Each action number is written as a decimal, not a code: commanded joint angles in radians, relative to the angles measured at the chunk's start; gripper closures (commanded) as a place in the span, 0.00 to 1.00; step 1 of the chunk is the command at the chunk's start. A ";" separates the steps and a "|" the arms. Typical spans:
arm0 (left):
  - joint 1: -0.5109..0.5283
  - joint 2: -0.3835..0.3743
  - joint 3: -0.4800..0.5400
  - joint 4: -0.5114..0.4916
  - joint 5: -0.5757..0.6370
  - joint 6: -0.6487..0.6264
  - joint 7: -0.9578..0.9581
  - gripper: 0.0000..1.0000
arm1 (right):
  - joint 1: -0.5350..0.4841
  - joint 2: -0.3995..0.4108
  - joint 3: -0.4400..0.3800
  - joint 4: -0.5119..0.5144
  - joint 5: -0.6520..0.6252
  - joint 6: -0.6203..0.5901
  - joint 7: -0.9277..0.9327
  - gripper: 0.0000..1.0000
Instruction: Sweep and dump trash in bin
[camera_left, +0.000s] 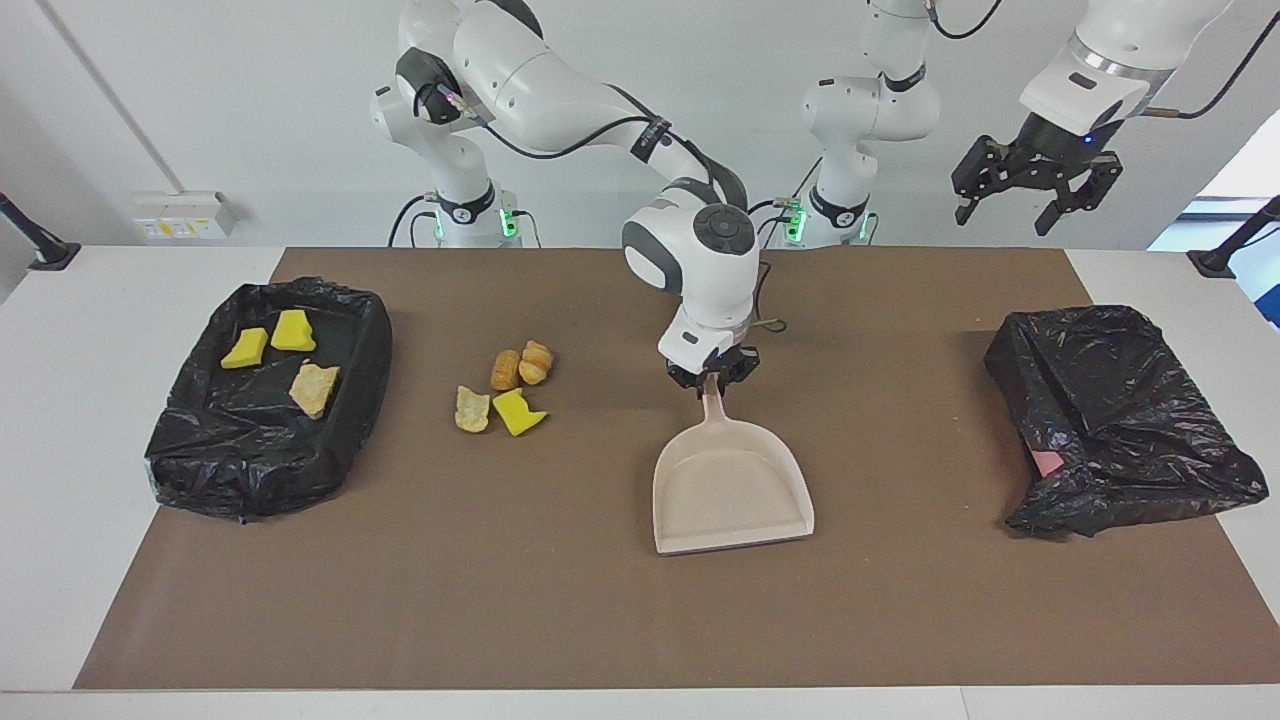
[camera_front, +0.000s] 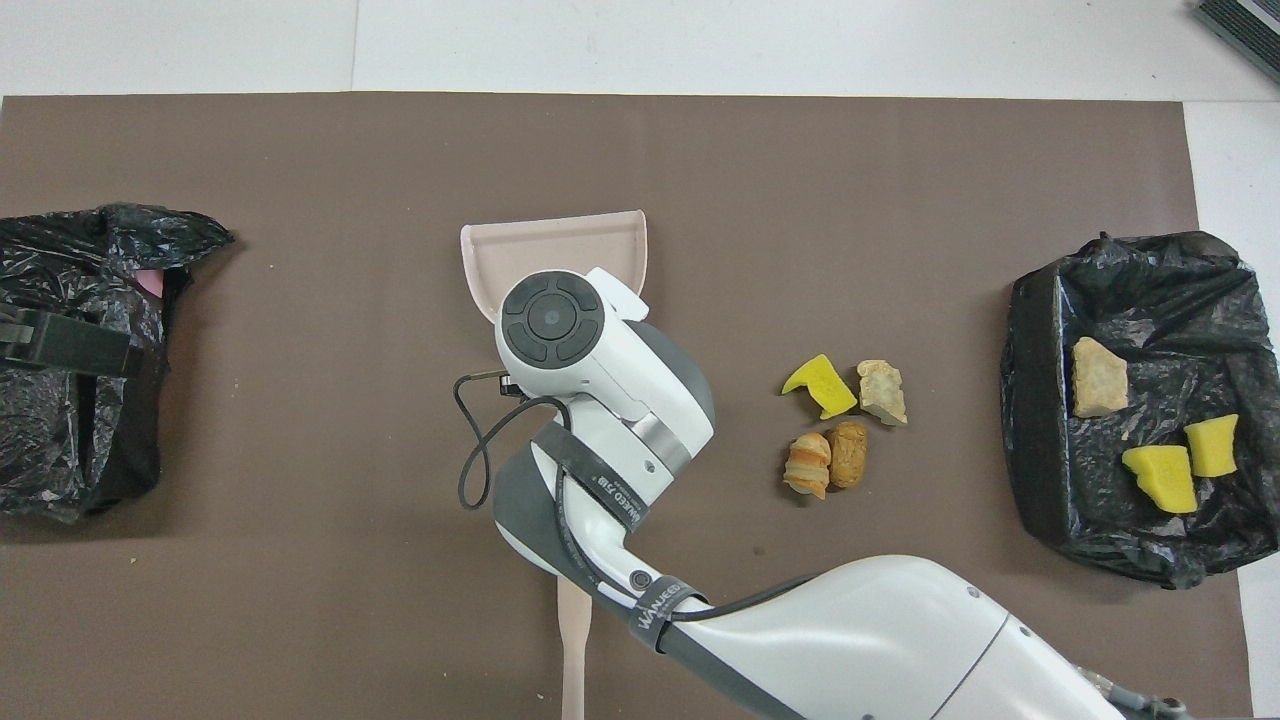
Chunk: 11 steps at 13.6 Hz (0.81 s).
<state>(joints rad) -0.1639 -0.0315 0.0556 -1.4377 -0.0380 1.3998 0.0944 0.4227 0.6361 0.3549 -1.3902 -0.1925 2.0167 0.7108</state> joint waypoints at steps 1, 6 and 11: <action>0.000 -0.027 -0.003 -0.029 0.020 -0.001 0.002 0.00 | -0.013 -0.006 0.003 0.007 -0.074 -0.009 0.006 0.00; -0.002 -0.028 -0.006 -0.030 0.018 -0.004 -0.004 0.00 | -0.015 -0.096 0.012 -0.012 -0.059 -0.114 -0.001 0.00; -0.003 -0.027 -0.011 -0.036 0.016 0.036 -0.004 0.00 | -0.012 -0.316 0.016 -0.218 0.065 -0.156 -0.014 0.00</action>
<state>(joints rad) -0.1640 -0.0321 0.0496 -1.4378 -0.0379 1.4035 0.0942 0.4198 0.4595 0.3705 -1.4450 -0.1866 1.8480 0.7099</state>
